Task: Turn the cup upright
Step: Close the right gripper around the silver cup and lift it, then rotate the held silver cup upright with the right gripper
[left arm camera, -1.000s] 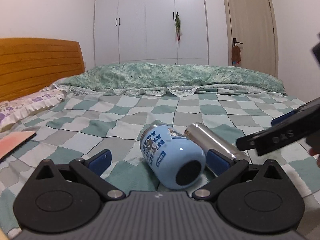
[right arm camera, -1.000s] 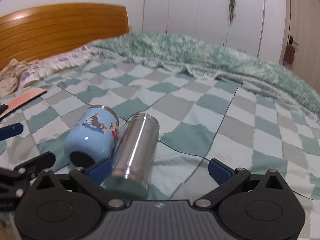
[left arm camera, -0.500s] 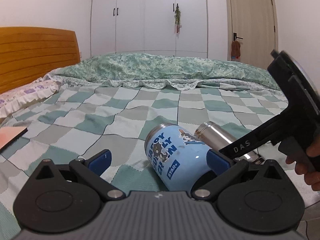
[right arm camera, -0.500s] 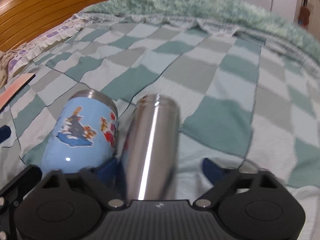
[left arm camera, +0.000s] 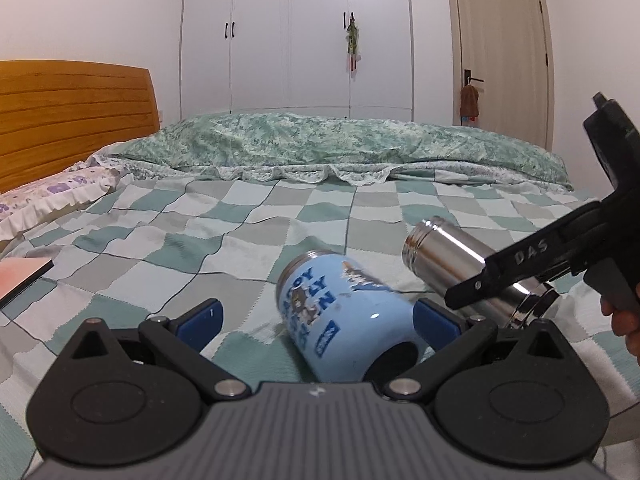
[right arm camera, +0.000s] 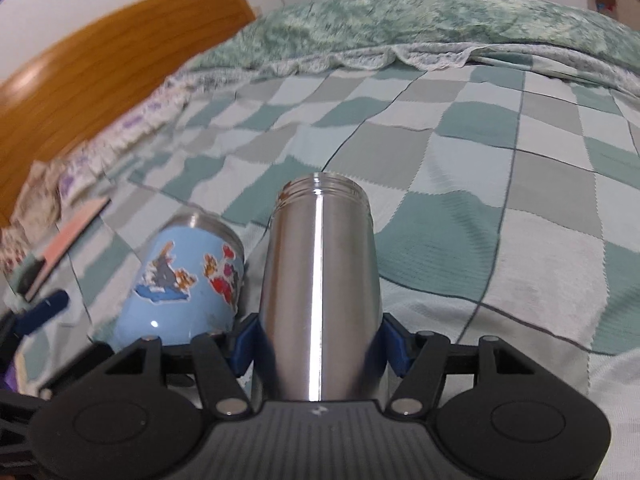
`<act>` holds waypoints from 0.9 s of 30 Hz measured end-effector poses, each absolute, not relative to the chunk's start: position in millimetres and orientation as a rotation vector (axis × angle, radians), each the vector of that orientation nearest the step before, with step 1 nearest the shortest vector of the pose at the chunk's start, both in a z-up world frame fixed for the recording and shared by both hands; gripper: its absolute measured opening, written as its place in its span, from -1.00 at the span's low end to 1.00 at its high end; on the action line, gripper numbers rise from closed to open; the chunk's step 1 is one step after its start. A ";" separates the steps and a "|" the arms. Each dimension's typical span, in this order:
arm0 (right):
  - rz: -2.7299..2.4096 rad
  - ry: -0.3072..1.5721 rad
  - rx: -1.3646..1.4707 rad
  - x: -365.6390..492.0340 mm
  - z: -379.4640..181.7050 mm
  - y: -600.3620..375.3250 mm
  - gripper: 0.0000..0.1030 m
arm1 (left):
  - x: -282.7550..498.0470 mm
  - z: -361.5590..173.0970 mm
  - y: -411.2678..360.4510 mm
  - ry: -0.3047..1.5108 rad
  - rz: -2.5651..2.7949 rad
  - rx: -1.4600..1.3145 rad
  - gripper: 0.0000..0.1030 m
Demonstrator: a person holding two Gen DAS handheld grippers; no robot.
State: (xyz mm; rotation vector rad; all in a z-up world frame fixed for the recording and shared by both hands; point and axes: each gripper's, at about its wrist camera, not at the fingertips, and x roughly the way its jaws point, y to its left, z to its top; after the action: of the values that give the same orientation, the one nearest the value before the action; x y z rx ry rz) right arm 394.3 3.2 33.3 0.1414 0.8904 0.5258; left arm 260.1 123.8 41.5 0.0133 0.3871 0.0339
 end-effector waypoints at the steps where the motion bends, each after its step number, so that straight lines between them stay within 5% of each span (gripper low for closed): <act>1: 0.523 0.883 0.160 391.8 36.5 -1.6 0.21 | 259.0 42.9 120.5 0.384 0.032 0.015 1.00; 15: 0.421 0.790 0.270 265.4 92.9 -67.0 0.21 | 192.3 65.7 75.4 0.356 -0.067 0.046 1.00; 27: 0.264 0.897 0.449 158.5 26.8 -119.1 0.21 | 122.6 53.1 40.6 0.438 -0.127 0.013 1.00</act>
State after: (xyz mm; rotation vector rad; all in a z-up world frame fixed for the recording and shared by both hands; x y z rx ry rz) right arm 158.5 -119.1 26.8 0.4494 0.8974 0.2636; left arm 122.6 40.6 53.1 0.0132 0.4385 -0.1267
